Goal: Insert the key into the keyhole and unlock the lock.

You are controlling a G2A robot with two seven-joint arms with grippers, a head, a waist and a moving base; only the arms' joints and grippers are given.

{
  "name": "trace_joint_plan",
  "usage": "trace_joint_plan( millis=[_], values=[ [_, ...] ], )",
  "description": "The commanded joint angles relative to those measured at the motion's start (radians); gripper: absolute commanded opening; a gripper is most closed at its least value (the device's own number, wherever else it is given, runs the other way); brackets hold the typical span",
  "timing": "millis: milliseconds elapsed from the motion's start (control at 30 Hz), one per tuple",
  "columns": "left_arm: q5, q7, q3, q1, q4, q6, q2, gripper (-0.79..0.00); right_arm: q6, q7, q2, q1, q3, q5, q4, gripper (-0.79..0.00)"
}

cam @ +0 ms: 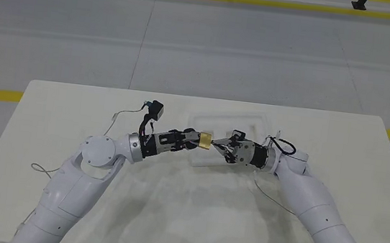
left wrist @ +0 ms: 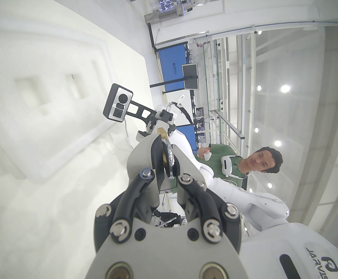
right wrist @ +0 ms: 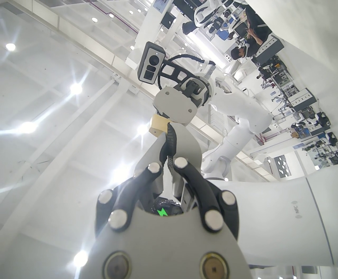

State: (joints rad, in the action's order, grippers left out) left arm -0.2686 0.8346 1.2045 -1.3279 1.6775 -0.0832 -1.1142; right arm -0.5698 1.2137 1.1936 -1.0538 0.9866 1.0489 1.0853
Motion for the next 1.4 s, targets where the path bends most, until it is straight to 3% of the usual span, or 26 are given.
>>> trace_joint_plan(
  millis=[0,1367],
  values=[
    [0.0,0.0,0.0,0.0,0.0,0.0,0.0,-0.785,-0.003,0.003,0.0,0.003,-0.002,0.0,-0.004,-0.785],
    [0.0,0.0,0.0,0.0,0.0,0.0,0.0,-0.785,-0.099,-0.062,-0.028,0.007,-0.014,0.041,0.044,-0.785]
  ],
)
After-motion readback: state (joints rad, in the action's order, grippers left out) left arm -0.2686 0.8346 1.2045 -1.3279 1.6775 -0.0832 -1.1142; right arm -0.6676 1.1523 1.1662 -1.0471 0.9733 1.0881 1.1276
